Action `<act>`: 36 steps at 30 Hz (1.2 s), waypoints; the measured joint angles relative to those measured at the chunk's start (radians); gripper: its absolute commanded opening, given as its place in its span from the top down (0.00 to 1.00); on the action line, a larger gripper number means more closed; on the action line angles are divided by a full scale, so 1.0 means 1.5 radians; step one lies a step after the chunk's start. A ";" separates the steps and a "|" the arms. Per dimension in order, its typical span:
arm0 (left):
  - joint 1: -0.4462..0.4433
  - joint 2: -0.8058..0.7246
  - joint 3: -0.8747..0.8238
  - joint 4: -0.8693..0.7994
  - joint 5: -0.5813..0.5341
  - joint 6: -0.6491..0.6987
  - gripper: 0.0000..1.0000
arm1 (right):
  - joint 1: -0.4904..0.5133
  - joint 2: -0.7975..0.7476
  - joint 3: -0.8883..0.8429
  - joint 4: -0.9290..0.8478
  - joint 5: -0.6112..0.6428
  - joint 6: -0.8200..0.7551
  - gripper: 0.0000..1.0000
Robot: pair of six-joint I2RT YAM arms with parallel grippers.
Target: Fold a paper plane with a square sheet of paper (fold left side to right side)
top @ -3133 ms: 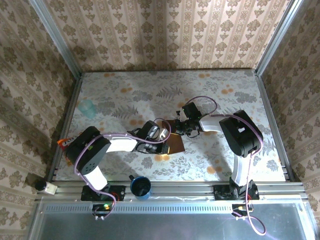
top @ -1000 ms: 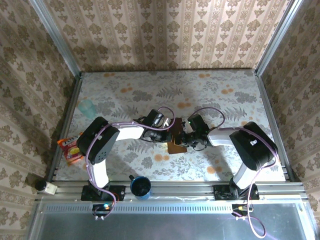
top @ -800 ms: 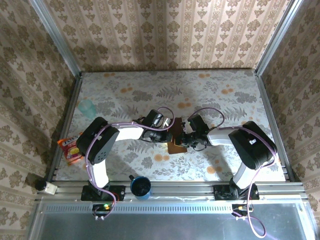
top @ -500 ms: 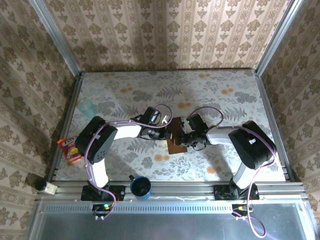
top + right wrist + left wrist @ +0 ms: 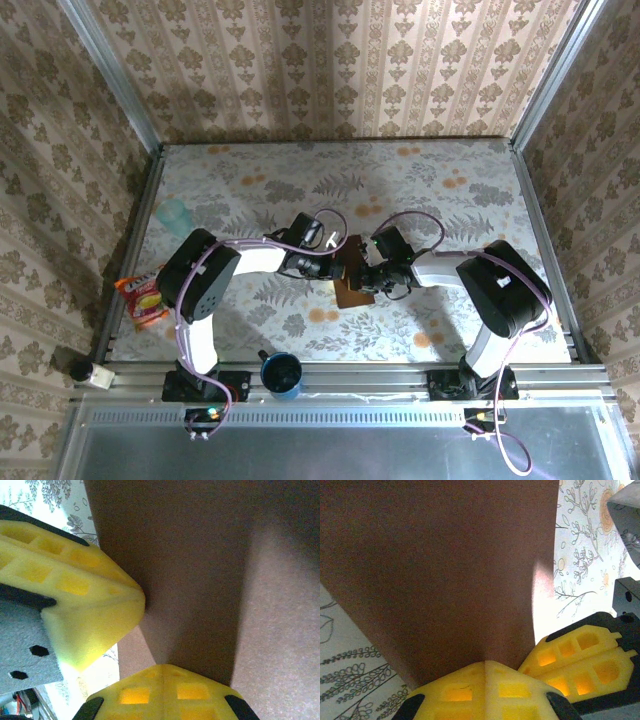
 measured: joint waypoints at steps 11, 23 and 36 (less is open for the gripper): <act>0.025 0.012 0.006 -0.001 0.003 0.007 1.00 | 0.000 0.004 0.010 -0.018 0.002 -0.021 1.00; 0.070 0.049 0.070 -0.026 -0.008 0.044 1.00 | 0.000 0.009 0.011 -0.014 0.004 -0.024 1.00; 0.107 0.111 0.176 -0.074 -0.029 0.080 1.00 | 0.000 0.009 0.006 0.000 0.005 -0.023 1.00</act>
